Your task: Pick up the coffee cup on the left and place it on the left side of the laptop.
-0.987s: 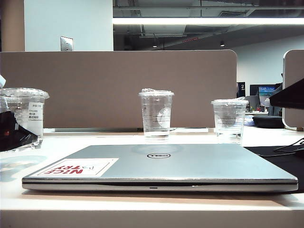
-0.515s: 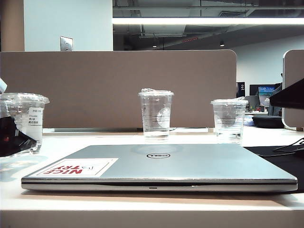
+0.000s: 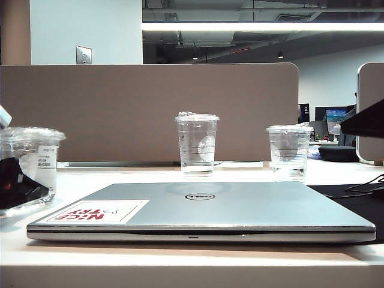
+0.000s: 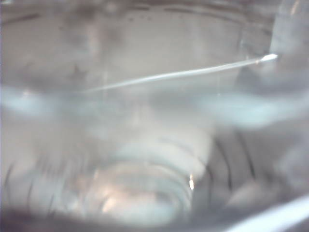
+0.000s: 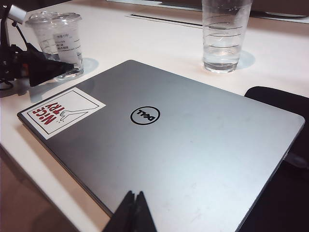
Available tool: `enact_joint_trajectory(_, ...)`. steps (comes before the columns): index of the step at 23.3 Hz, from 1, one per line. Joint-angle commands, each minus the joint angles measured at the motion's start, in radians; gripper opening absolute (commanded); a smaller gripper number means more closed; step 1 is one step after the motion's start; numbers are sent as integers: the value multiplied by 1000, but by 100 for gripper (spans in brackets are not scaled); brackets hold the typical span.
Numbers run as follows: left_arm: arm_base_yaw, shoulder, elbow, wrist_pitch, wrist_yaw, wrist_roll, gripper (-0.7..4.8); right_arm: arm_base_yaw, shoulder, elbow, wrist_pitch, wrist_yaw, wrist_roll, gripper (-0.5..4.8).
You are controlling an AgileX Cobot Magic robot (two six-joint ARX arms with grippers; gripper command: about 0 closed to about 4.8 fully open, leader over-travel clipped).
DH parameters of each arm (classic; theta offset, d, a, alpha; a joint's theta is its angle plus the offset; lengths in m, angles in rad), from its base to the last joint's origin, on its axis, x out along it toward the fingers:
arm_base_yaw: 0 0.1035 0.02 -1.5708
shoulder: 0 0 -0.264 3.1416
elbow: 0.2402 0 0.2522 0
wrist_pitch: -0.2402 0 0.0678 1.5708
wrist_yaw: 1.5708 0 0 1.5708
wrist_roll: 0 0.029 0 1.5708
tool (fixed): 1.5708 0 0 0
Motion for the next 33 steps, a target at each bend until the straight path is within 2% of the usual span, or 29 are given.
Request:
enact_joint_trajectory(1,0,17,2,26,11,0,277,0,-1,-4,18,1,0,-5)
enact_joint_trajectory(5,1,18,2,26,7,1,280,0,-1,-4,18,1,0,-4)
enact_joint_trajectory(8,1,18,1,26,7,1,314,1,-1,-4,18,1,0,-4)
enact_joint_trajectory(11,1,18,0,26,7,0,317,1,-1,-4,18,1,0,-4)
enact_joint_trajectory(18,1,18,-1,26,8,1,404,4,-1,-4,18,1,0,-4)
enact_joint_trajectory(22,1,13,-19,27,8,1,418,4,-1,-4,17,1,0,-4)
enact_joint_trajectory(24,2,2,-36,27,8,2,454,5,-1,-4,18,1,0,-4)
enact_joint_trajectory(33,2,-138,-155,27,0,13,463,5,-1,-4,18,1,0,-4)
